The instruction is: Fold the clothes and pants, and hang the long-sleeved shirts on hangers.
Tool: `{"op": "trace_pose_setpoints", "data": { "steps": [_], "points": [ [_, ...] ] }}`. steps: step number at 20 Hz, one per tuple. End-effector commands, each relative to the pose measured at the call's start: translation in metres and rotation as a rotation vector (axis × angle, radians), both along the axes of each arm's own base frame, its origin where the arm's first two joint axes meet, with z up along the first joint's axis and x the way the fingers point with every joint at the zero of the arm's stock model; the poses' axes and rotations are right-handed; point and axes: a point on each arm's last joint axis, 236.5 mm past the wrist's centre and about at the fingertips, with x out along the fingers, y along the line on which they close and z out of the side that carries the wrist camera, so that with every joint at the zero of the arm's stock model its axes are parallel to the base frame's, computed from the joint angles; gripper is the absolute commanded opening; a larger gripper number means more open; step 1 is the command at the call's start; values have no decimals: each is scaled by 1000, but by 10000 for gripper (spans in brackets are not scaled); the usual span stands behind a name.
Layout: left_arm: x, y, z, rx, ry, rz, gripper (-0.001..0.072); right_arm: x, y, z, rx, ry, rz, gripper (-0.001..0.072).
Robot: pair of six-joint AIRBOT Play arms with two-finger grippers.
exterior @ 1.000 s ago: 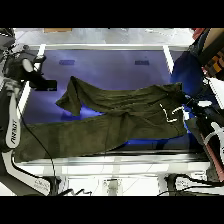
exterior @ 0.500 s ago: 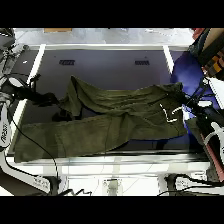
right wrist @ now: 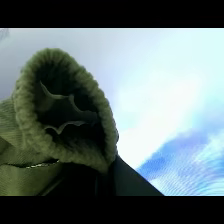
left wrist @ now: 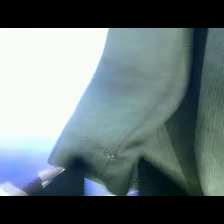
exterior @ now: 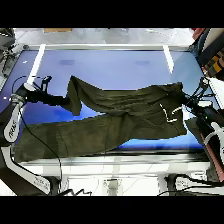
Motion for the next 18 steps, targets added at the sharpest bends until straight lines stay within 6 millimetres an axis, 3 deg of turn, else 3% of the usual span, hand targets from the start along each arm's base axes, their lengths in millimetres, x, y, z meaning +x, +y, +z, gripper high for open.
{"op": "trace_pose_setpoints", "data": {
  "steps": [1,5,8,10,12,15,18],
  "points": [
    [23,3,12,38,-93,11,27,0,0,0,0,0,0,37],
    [42,39,85,73,-245,82,27,-1,3,-1,5,6,12,37],
    [45,80,161,123,-395,156,27,-6,15,2,-51,44,125,37],
    [44,114,216,179,-530,238,27,-4,19,11,-80,49,178,37],
    [38,136,259,222,-628,297,27,3,19,23,-84,26,182,37],
    [25,150,292,253,-691,333,27,8,16,32,-95,5,176,37],
    [21,154,299,259,-702,342,28,8,17,30,-93,10,179,37]
  ]
}}
